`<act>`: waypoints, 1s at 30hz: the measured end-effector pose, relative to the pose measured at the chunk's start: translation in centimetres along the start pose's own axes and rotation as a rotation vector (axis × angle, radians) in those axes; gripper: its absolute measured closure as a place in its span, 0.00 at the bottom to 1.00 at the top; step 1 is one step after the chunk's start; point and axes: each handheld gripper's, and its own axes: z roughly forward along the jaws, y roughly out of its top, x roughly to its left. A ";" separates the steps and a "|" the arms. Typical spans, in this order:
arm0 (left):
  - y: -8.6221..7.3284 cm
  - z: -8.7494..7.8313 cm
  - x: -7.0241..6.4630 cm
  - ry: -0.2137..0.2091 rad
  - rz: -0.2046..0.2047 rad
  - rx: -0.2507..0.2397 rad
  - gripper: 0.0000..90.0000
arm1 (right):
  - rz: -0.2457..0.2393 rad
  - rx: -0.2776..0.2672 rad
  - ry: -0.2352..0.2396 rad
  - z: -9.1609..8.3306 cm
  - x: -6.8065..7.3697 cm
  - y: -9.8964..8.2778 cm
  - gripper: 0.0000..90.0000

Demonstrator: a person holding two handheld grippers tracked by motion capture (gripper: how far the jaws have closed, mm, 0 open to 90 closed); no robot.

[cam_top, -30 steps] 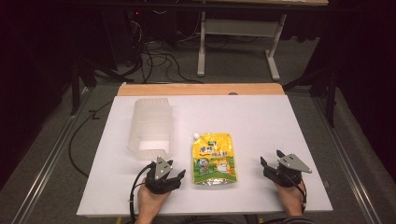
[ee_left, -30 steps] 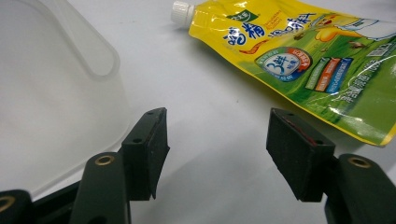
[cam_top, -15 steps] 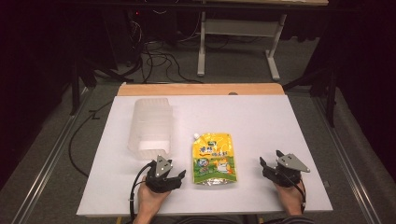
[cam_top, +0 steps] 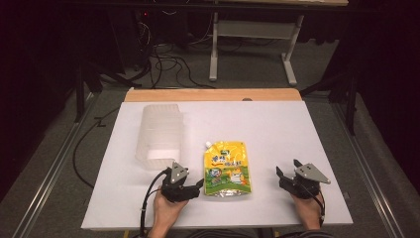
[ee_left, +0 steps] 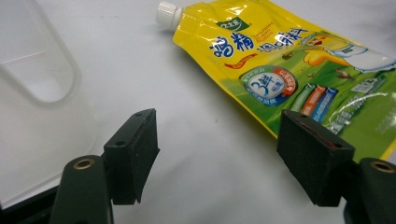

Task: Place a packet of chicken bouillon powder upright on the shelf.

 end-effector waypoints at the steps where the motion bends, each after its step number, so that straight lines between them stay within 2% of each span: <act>1: 0.1 0.0 -0.2 0.018 0.010 0.026 0.32 | 0.002 -0.001 0.001 0.0 0.0 0.0 0.35; 7: 0.7 0.9 -1.4 0.006 -0.024 0.055 0.33 | 0.005 0.000 -0.001 0.0 -0.1 0.0 0.35; 11: 0.9 1.4 -1.7 0.017 -0.034 0.066 0.30 | 0.003 0.003 -0.003 0.0 -0.1 0.0 0.35; 12: 1.1 1.7 -2.0 0.022 -0.048 0.068 0.29 | 0.002 0.002 -0.002 0.0 -0.1 0.0 0.35; 21: 1.9 2.7 -2.9 0.025 -0.059 0.050 0.25 | -0.004 0.006 -0.005 0.0 0.0 0.0 0.35; 23: 1.8 3.5 -3.2 0.039 -0.054 0.070 0.24 | 0.001 0.005 -0.002 0.0 0.0 0.0 0.35; 26: 1.9 4.0 -3.6 0.037 -0.064 0.068 0.23 | -0.006 0.007 0.001 0.1 0.1 0.0 0.35; 30: 1.8 5.3 -4.0 0.055 -0.074 0.092 0.22 | 0.000 -0.004 0.006 0.0 0.0 0.0 0.34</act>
